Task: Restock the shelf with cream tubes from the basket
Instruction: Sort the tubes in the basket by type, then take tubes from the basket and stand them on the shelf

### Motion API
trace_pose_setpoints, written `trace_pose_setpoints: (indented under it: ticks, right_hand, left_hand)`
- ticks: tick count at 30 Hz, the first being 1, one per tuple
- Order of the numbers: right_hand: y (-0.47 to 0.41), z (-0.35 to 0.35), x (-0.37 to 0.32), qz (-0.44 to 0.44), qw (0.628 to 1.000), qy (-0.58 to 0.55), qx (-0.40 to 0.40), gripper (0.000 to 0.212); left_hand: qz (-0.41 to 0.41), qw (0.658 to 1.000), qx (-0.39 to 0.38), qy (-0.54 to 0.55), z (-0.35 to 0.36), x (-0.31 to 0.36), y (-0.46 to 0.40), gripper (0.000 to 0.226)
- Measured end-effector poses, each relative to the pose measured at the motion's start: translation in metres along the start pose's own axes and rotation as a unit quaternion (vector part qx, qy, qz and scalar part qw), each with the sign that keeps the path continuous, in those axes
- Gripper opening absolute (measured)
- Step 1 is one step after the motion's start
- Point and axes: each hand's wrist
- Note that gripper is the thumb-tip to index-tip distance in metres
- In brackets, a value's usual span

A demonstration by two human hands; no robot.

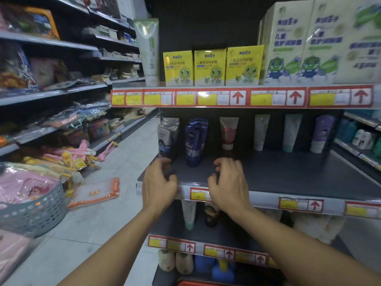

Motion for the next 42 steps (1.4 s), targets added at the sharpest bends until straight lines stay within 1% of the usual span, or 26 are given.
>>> trace_pose_setpoints:
  ticks: [6,14,19,22,27,30,32,35,37,40,42]
  right_hand:
    - [0.025,-0.034,0.009,-0.015,1.0,0.026,-0.005,0.033]
    - [0.054,-0.077,0.022,-0.033,0.997,0.074,-0.009,0.031]
    - [0.076,-0.1,0.037,-0.02,0.996,0.084,-0.019,0.031]
    - [0.09,-0.11,0.05,-0.027,0.996,0.086,-0.024,0.03]
    - [0.119,-0.116,0.073,-0.006,0.995,0.086,-0.051,0.023]
    - [0.139,-0.12,0.085,0.034,0.99,0.108,-0.088,0.021]
    - [0.152,-0.119,0.093,0.075,0.98,0.125,-0.132,0.02]
    - [0.172,-0.111,0.107,0.129,0.952,0.163,-0.224,0.027]
    - [0.185,-0.105,0.117,0.148,0.934,0.169,-0.278,0.029]
    - [0.205,-0.091,0.135,0.174,0.907,0.163,-0.348,0.031]
    - [0.218,-0.08,0.145,0.181,0.888,0.166,-0.388,0.03]
  left_hand:
    - [0.033,0.998,-0.05,0.011,0.001,0.034,0.037,0.05]
    - [0.053,0.993,-0.099,-0.016,0.008,0.068,0.077,0.049]
    - [0.078,0.985,-0.15,-0.036,0.014,0.078,0.099,0.048]
    - [0.094,0.981,-0.166,-0.044,0.022,0.08,0.114,0.044]
    - [0.127,0.971,-0.191,-0.07,0.036,0.077,0.144,0.045]
    - [0.147,0.962,-0.211,-0.095,0.048,0.068,0.163,0.051]
    - [0.156,0.952,-0.237,-0.111,0.059,0.058,0.176,0.052]
    - [0.152,0.926,-0.308,-0.157,0.075,0.043,0.195,0.051]
    - [0.135,0.906,-0.36,-0.177,0.084,0.032,0.206,0.043]
    - [0.112,0.873,-0.433,-0.194,0.098,0.009,0.225,0.041]
    - [0.088,0.859,-0.464,-0.2,0.107,-0.009,0.238,0.038]
Point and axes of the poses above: each hand's wrist, its own y-axis away from the middle knuckle, its own z-axis out of the palm, x = y × z, and after that the axes turned 6 degrees about -y, right-handed
